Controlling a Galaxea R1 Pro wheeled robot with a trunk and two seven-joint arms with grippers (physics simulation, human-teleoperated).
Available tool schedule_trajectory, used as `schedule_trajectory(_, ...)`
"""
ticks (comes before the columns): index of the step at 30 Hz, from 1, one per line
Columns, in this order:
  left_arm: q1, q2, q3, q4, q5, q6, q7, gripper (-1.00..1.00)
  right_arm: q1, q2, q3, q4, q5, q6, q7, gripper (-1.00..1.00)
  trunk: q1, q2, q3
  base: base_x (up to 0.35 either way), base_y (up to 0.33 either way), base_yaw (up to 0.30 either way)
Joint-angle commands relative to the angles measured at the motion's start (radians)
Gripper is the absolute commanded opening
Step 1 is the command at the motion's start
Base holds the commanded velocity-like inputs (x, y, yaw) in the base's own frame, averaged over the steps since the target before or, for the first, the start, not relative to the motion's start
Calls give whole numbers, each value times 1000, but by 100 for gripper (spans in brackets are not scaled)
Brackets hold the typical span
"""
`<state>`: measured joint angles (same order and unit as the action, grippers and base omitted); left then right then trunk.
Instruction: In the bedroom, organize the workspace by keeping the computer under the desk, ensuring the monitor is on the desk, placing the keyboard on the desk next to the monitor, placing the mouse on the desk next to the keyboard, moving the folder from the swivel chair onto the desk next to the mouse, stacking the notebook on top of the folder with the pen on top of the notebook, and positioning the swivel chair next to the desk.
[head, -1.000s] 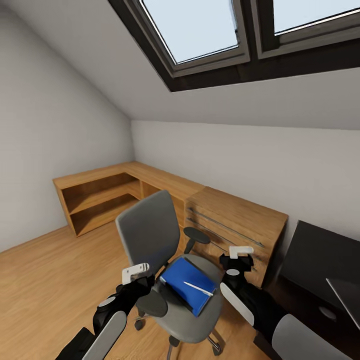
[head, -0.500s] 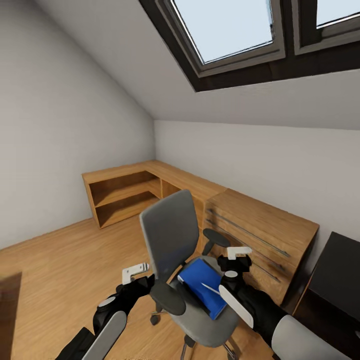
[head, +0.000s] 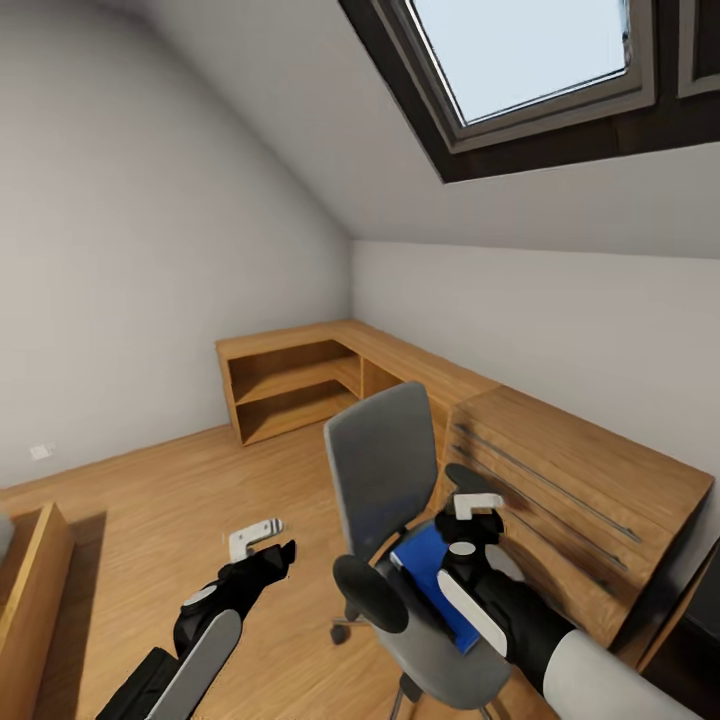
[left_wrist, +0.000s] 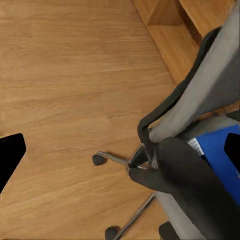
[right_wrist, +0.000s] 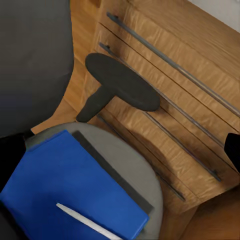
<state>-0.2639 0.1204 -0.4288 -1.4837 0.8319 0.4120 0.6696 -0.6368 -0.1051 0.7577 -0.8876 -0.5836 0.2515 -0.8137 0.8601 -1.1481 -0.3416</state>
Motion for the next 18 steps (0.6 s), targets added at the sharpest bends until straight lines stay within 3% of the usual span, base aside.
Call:
schedule_trajectory(1,-1,1,39,1,8,2,6,100,-1,-2,6,-2,-4,8,-6,100,0,-1,-1,0,0,142)
schedule_trajectory(5,-1,1,77,2,9,4,1,100,-1,-5,43,-1,-4,8,-1,100,0,-1,-1,0,0,81)
schedule_trajectory(11,-1,1,106,2,9,6,-2,100,-1,-10,95,20,-2,8,6,100,0,-1,-1,0,0,21)
schedule_trajectory(18,-1,2,123,2,9,7,-4,100,-1,-15,107,88,0,8,160,100,0,-1,-1,0,0,2)
